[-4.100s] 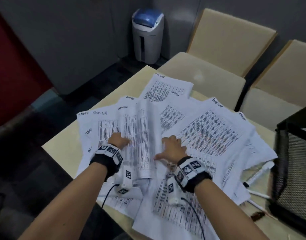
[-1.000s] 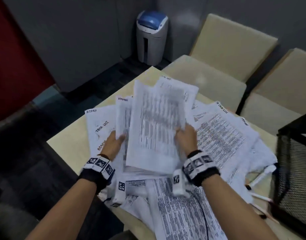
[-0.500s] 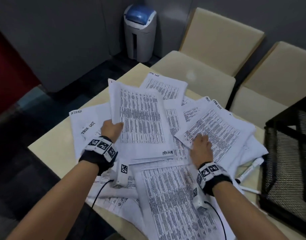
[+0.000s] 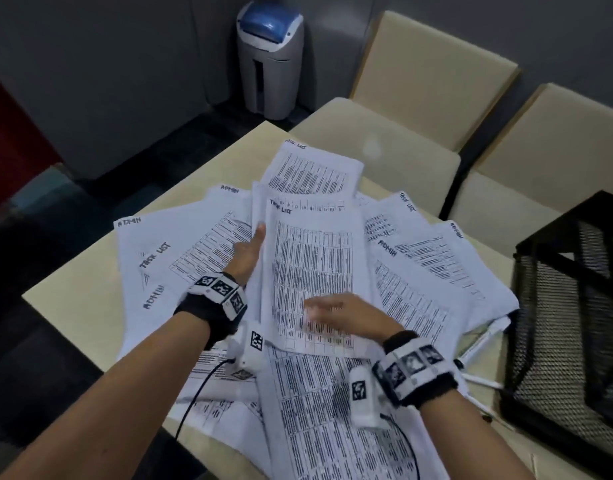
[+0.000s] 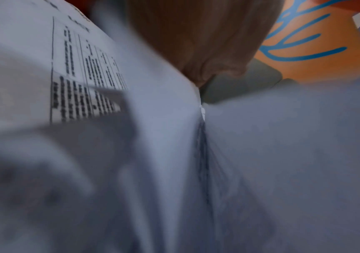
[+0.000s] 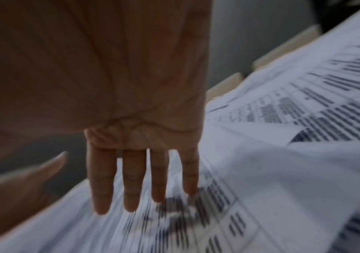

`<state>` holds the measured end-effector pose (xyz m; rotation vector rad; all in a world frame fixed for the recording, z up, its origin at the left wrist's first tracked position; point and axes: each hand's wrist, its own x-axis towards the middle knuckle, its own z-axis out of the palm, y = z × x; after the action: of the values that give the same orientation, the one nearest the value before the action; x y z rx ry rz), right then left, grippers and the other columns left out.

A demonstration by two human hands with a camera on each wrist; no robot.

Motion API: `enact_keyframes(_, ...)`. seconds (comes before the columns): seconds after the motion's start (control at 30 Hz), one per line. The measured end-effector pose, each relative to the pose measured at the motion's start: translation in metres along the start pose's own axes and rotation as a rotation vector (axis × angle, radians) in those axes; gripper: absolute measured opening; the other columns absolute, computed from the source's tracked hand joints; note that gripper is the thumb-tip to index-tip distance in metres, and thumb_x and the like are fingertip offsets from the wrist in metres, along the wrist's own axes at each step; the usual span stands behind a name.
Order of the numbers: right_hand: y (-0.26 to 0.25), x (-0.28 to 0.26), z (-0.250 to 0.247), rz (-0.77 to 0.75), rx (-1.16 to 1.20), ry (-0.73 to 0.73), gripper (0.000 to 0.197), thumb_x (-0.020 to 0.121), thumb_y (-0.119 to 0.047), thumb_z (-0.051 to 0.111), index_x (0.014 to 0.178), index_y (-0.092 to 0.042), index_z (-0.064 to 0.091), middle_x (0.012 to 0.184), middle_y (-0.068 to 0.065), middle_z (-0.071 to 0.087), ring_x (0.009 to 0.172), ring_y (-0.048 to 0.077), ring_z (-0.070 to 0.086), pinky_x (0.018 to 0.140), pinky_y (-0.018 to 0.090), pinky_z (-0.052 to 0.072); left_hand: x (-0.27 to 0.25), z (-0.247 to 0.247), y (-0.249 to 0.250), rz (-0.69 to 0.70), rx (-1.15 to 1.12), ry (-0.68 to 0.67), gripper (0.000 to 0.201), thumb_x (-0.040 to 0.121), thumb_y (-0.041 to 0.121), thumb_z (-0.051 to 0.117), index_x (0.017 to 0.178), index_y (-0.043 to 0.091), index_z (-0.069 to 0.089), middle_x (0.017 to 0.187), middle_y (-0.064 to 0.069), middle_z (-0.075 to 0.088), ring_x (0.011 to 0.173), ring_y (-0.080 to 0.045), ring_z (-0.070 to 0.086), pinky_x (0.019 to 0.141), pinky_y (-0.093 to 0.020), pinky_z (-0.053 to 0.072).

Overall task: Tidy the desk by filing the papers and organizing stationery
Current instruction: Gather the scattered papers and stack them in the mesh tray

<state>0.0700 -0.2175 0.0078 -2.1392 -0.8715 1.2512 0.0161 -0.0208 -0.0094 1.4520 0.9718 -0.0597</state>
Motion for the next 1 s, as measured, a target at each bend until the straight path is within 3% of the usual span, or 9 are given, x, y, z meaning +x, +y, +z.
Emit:
enact_keyframes(0.1, 0.038, 0.008, -0.033, 0.227, 0.284, 0.73, 0.042, 0.091, -0.04, 0.052, 0.121, -0.011, 0.057, 0.128, 0.01, 0.058, 0.114, 0.021, 0.052, 0.1, 0.037, 0.039, 0.005, -0.012, -0.006, -0.025, 0.207, -0.065, 0.068, 0.057, 0.085, 0.037, 0.071, 0.019, 0.046, 0.054, 0.004, 0.027, 0.043, -0.005, 0.025, 0.048, -0.02, 0.03)
enact_keyframes(0.17, 0.056, 0.015, -0.041, 0.425, 0.341, 0.916, 0.037, 0.092, -0.038, 0.049, 0.103, -0.003, 0.059, 0.107, 0.017, 0.062, 0.105, 0.031, 0.054, 0.089, 0.037, 0.041, 0.008, -0.014, -0.011, -0.027, 0.314, -0.103, 0.083, 0.07, 0.076, 0.046, 0.112, 0.004, 0.054, 0.056, 0.0, 0.045, 0.039, -0.009, 0.038, 0.046, -0.02, 0.036)
enact_keyframes(0.23, 0.055, 0.026, -0.031, 0.395, 0.425, 0.734, 0.038, 0.095, -0.034, 0.047, 0.1, 0.002, 0.056, 0.095, 0.02, 0.061, 0.092, 0.032, 0.057, 0.076, 0.034, 0.046, 0.005, -0.003, -0.016, -0.005, 0.364, -0.157, 0.076, 0.088, 0.047, 0.052, 0.143, 0.003, 0.023, 0.09, -0.011, 0.06, 0.062, -0.017, 0.056, 0.052, -0.024, 0.048)
enact_keyframes(0.3, 0.045, 0.037, -0.013, 0.34, 0.463, 0.59, 0.034, 0.094, -0.025, 0.05, 0.118, 0.0, 0.048, 0.103, 0.014, 0.057, 0.09, 0.025, 0.055, 0.076, 0.033, 0.051, -0.002, 0.017, -0.024, 0.08, 0.416, -0.185, 0.06, 0.094, 0.031, 0.048, 0.143, 0.008, 0.022, 0.11, -0.012, 0.054, 0.07, -0.015, 0.052, 0.062, -0.026, 0.054)
enact_keyframes(0.4, 0.04, 0.041, -0.008, 0.295, 0.33, 0.703, 0.043, 0.094, -0.014, 0.048, 0.134, -0.002, 0.041, 0.129, 0.017, 0.052, 0.114, 0.029, 0.053, 0.098, 0.04, 0.046, -0.006, 0.023, -0.034, 0.129, 0.749, -0.196, 0.082, 0.079, 0.066, 0.051, 0.14, 0.017, 0.029, 0.139, -0.016, 0.039, 0.116, -0.029, 0.047, 0.104, -0.05, 0.041)
enact_keyframes(0.5, 0.044, 0.01, -0.033, 0.265, 0.267, 0.969, 0.034, 0.094, -0.008, 0.045, 0.128, 0.0, 0.049, 0.12, 0.018, 0.058, 0.113, 0.031, 0.055, 0.087, 0.03, 0.042, -0.023, 0.009, -0.047, 0.136, 1.114, -0.202, 0.11, 0.062, 0.067, 0.068, 0.147, 0.023, 0.014, 0.152, -0.007, 0.011, 0.14, -0.034, 0.012, 0.11, -0.058, 0.021)
enact_keyframes(0.7, 0.079, -0.053, -0.035, 0.433, 0.33, 0.832, 0.022, 0.091, -0.003, 0.049, 0.11, 0.003, 0.058, 0.09, 0.015, 0.056, 0.082, 0.026, 0.055, 0.066, 0.029, 0.04, -0.049, 0.016, -0.068, 0.072, 1.133, -0.2, 0.078, 0.076, 0.024, 0.073, 0.137, 0.005, 0.028, 0.146, -0.018, 0.019, 0.128, -0.038, 0.038, 0.102, -0.044, 0.044)
enact_keyframes(0.83, 0.075, -0.072, 0.011, 0.419, 0.451, 0.563, 0.005, 0.091, -0.002, 0.05, 0.094, 0.001, 0.054, 0.074, 0.013, 0.053, 0.063, 0.021, 0.051, 0.046, 0.021, 0.045, -0.049, 0.013, -0.051, 0.185, 1.038, -0.18, 0.013, 0.088, 0.01, 0.051, 0.082, 0.001, 0.058, 0.101, -0.019, 0.06, 0.101, -0.033, 0.06, 0.084, -0.038, 0.048)
enact_keyframes(1.0, 0.062, -0.079, 0.035, 0.351, 0.598, 0.438, 0.022, 0.091, -0.008, 0.054, 0.11, -0.008, 0.043, 0.085, 0.007, 0.052, 0.076, 0.02, 0.052, 0.069, 0.032, 0.048, -0.035, -0.008, -0.028, 0.254, 0.777, -0.162, 0.016, 0.089, 0.004, 0.045, 0.096, 0.004, 0.06, 0.091, -0.013, 0.056, 0.085, -0.018, 0.047, 0.075, -0.023, 0.034)
